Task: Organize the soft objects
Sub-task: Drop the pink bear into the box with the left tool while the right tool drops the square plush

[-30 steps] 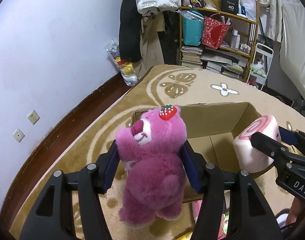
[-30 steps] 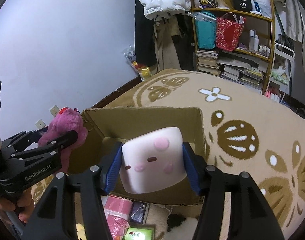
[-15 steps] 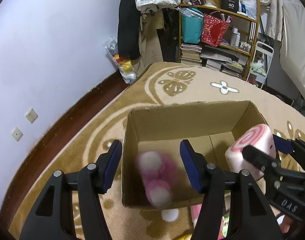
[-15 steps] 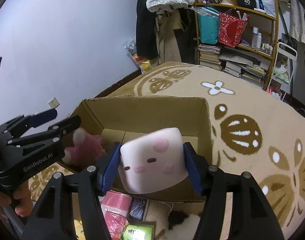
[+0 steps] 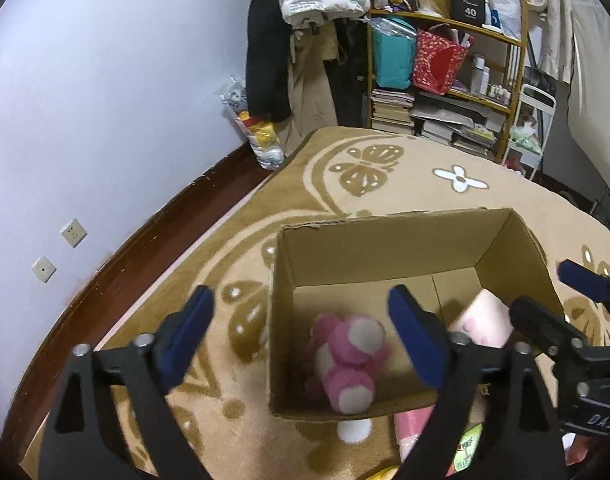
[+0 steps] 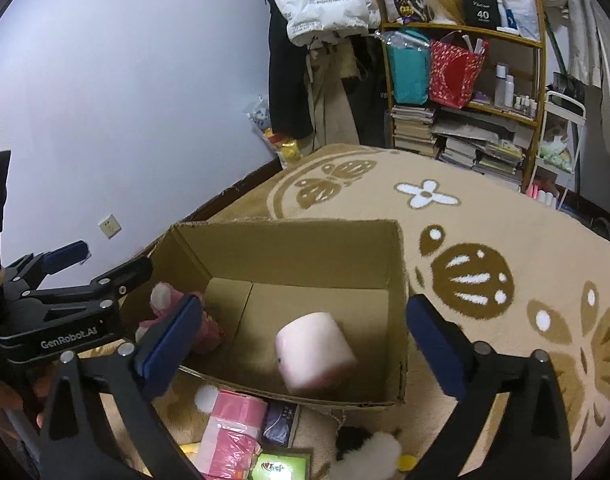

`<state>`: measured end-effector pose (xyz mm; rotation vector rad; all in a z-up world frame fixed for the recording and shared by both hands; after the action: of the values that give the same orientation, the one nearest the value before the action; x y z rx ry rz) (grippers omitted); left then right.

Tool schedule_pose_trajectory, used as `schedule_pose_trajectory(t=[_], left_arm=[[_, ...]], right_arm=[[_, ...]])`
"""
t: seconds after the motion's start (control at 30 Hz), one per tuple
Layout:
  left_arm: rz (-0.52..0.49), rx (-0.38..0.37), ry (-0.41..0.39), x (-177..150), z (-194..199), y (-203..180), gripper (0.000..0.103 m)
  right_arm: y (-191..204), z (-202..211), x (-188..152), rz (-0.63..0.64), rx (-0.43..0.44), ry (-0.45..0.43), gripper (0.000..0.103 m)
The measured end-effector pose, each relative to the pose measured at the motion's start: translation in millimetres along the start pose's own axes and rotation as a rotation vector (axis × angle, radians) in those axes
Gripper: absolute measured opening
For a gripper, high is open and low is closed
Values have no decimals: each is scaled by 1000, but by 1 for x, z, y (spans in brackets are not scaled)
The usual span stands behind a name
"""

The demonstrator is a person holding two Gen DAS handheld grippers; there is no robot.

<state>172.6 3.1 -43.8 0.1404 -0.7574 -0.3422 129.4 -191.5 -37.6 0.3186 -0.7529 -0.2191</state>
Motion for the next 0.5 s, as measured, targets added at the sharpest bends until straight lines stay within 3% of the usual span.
schedule_pose_trajectory(t=[0.17, 0.5], left_arm=[[15, 45, -37, -3, 13, 6, 103], [64, 64, -62, -21, 41, 18, 103]], right_arm=[[-1, 13, 0, -5, -7, -9, 103], [-8, 49, -4, -26, -13, -48, 103]])
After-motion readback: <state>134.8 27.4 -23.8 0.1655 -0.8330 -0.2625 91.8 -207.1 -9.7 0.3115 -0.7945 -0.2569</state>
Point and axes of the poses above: each gripper's, at about its wrist camera, not at the fingertips, and z roughly against the way its jaws point, y to its left, x to its top, the point moved 1 cm from there along -z, roughly the way its jaws point, and after that the axes turned 13 degrees about -z, right-handed, at the moved point
